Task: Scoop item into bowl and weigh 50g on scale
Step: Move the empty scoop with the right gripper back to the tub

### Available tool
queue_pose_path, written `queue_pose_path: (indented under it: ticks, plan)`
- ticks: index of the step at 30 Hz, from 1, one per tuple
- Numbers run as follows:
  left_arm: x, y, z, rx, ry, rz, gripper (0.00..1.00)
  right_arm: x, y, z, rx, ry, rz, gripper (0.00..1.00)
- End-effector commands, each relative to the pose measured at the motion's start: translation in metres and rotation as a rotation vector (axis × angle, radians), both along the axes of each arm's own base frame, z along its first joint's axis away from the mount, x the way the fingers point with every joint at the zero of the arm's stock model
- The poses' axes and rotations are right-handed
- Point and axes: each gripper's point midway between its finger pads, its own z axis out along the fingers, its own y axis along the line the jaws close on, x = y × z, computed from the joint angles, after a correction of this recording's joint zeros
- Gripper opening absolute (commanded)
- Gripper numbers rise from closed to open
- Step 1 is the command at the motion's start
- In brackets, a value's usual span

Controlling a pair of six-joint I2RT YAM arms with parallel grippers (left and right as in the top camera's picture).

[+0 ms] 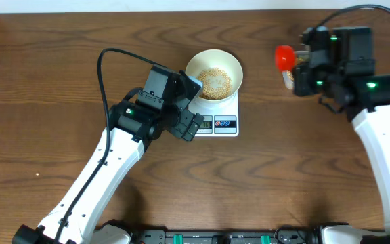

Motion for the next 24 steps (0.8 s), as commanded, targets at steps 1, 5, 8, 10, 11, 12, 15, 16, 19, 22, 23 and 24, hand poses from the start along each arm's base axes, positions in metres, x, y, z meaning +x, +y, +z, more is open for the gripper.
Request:
queue_pose_path:
  ticks: [1, 5, 8, 10, 11, 12, 15, 16, 19, 22, 23, 24]
  plan:
    - [0.001, 0.001, -0.001, 0.01, 0.0, 0.004, 0.93, -0.001, -0.033, 0.0, 0.016, 0.023, -0.095, 0.01]
    - [0.001, 0.001, -0.001, 0.01, 0.0, 0.004, 0.93, -0.001, -0.059, -0.002, 0.017, 0.034, -0.164, 0.01]
    - [0.001, 0.001, -0.001, 0.01, 0.0, 0.004, 0.93, 0.0, -0.069, -0.001, 0.017, 0.027, -0.188, 0.01]
    - [0.001, 0.001, -0.001, 0.01, 0.0, 0.004, 0.93, 0.005, -0.073, -0.001, 0.013, 0.012, -0.193, 0.01]
    - [0.001, 0.001, -0.001, 0.01, 0.0, 0.004, 0.93, 0.006, -0.075, 0.0, 0.008, 0.006, -0.191, 0.01]
    - [0.001, 0.001, -0.001, 0.01, 0.0, 0.004, 0.93, 0.008, -0.076, -0.001, -0.004, 0.0, -0.179, 0.01]
    - [0.001, 0.001, -0.001, 0.01, 0.0, 0.004, 0.93, 0.007, -0.077, -0.001, -0.015, -0.002, -0.162, 0.01]
    - [0.001, 0.001, -0.001, 0.01, 0.0, 0.004, 0.93, 0.006, -0.076, -0.001, -0.016, -0.002, -0.157, 0.01]
    - [0.001, 0.001, -0.001, 0.01, 0.0, 0.004, 0.93, 0.0, -0.073, -0.005, -0.01, 0.027, -0.134, 0.01]
    - [0.001, 0.001, -0.001, 0.01, 0.0, 0.004, 0.93, -0.005, -0.071, -0.009, -0.024, 0.046, -0.1, 0.01]
    - [0.001, 0.001, -0.001, 0.01, 0.0, 0.004, 0.93, -0.006, -0.071, -0.009, -0.025, 0.048, -0.101, 0.01]
    - [0.001, 0.001, -0.001, 0.01, 0.0, 0.004, 0.93, -0.006, -0.071, -0.01, -0.027, 0.051, -0.099, 0.01]
